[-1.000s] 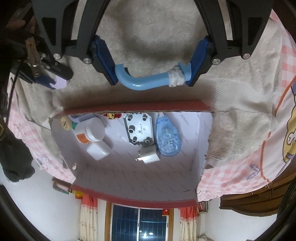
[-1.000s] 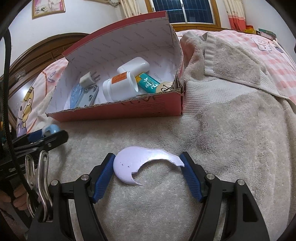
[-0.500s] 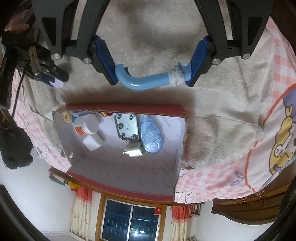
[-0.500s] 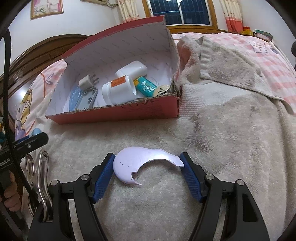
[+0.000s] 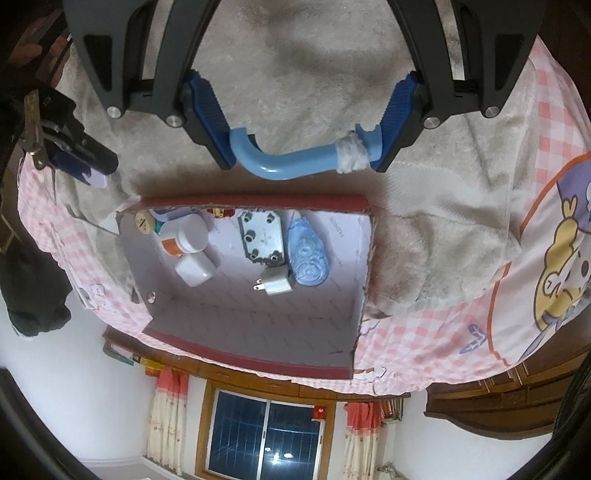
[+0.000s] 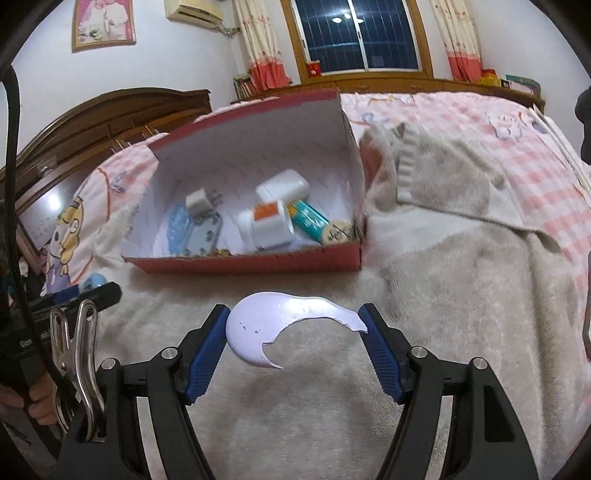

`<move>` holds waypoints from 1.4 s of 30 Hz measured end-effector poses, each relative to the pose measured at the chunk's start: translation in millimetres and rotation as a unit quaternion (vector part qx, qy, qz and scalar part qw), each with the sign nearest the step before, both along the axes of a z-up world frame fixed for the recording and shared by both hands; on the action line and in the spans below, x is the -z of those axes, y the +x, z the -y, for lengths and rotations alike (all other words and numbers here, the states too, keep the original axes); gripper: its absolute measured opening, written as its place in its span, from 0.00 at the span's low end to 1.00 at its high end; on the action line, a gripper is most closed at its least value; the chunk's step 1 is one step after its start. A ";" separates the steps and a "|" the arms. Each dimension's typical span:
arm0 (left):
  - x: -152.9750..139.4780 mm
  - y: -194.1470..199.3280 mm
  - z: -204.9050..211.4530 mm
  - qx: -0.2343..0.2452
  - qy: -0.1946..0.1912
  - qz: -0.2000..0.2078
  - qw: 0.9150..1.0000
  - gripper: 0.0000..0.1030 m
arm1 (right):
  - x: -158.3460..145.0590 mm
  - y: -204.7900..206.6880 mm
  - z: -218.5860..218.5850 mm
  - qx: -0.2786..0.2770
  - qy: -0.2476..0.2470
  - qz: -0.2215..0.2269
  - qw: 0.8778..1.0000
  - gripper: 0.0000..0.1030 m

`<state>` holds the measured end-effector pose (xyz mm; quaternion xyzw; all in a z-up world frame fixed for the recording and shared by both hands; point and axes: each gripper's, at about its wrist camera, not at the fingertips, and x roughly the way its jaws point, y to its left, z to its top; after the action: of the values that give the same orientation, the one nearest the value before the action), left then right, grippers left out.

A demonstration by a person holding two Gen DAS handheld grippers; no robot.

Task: Organize rigid objects
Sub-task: 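Carry the blue handle and lavender piece over the box with both tools, then lower the handle and lavender piece into the box and open both tools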

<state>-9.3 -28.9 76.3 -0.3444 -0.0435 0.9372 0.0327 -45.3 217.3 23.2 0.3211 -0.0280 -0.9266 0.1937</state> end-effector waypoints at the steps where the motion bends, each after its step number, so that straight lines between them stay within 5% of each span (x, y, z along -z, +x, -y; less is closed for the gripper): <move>1: -1.8 -1.2 -1.8 0.002 -0.002 -0.002 1.000 0.76 | -3.1 1.0 1.1 -0.002 0.000 -0.004 1.000 0.70; 14: -19.9 -34.6 -19.3 0.017 -0.024 -0.015 0.999 0.76 | -28.8 -15.6 16.0 -0.019 0.010 -0.027 0.999 0.70; 42: -20.9 -151.0 -35.5 0.007 -0.040 -0.002 0.999 0.76 | -48.5 -125.8 51.2 -0.024 0.032 -0.027 0.999 0.70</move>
<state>-160.3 6.5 97.2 -0.3439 -0.0039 0.9386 0.0257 -171.1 166.0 71.7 0.3024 0.0150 -0.9306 0.2057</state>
